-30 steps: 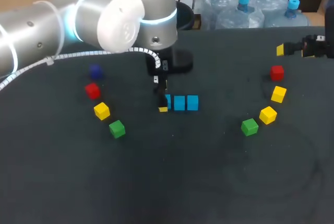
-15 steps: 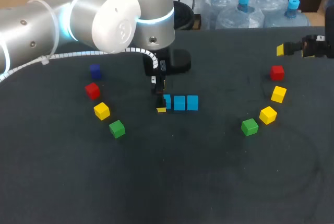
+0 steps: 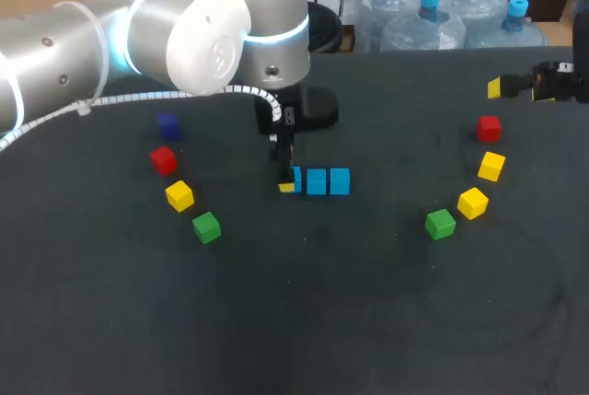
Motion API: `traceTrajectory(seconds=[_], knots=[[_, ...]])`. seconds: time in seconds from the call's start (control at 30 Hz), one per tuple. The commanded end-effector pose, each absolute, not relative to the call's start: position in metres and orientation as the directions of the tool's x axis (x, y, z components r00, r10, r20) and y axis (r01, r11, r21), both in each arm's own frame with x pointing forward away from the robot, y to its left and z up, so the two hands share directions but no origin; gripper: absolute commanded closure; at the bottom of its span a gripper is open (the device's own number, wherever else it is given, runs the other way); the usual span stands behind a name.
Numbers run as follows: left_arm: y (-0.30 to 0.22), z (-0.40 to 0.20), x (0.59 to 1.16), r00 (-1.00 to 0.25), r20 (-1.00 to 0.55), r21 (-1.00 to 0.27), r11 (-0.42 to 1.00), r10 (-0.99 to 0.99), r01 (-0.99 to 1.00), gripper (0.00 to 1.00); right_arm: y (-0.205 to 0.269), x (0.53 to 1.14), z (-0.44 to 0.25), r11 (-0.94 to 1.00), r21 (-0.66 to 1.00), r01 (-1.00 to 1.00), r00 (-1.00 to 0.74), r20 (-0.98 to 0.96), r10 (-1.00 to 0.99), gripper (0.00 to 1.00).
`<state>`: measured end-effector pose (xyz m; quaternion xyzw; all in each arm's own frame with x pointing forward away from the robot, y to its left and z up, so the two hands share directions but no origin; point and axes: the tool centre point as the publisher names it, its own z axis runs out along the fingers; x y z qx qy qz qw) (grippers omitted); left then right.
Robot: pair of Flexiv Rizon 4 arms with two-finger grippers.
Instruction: Place the blue cubes, place green cubes on the blue cubes, place the yellow cubes on the green cubes, then place the red cubes on the yellow cubes, and place purple cube on the red cubes.
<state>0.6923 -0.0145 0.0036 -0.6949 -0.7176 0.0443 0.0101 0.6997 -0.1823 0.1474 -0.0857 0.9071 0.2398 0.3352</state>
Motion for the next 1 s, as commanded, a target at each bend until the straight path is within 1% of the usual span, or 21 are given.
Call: traceTrajectory(seconds=[0.03,0.07,0.1,1.0], knots=[[-0.0142,0.0029,0.6936,-0.026,-0.049,-0.081,0.022,0.998,0.996,0.76,-0.1825,0.6987,0.1481,0.872,0.376,-0.315,-0.760,-0.649,0.005,0.00],[-0.0141,0.0028,0.6935,-0.025,-0.049,-0.081,0.021,0.998,0.996,0.87,-0.1825,0.6987,0.1481,0.872,0.376,-0.315,-0.760,-0.649,0.005,0.00],[-0.0138,0.0027,0.6934,-0.025,-0.050,-0.081,0.021,0.998,0.996,1.00,-0.1825,0.6987,0.1481,0.872,0.376,-0.315,-0.760,-0.649,0.005,0.00],[-0.0140,0.0025,0.6898,0.012,-0.052,-0.088,-0.017,0.999,0.996,1.00,-0.1825,0.6987,0.1481,0.872,0.376,-0.315,-0.760,-0.649,0.005,0.00]])
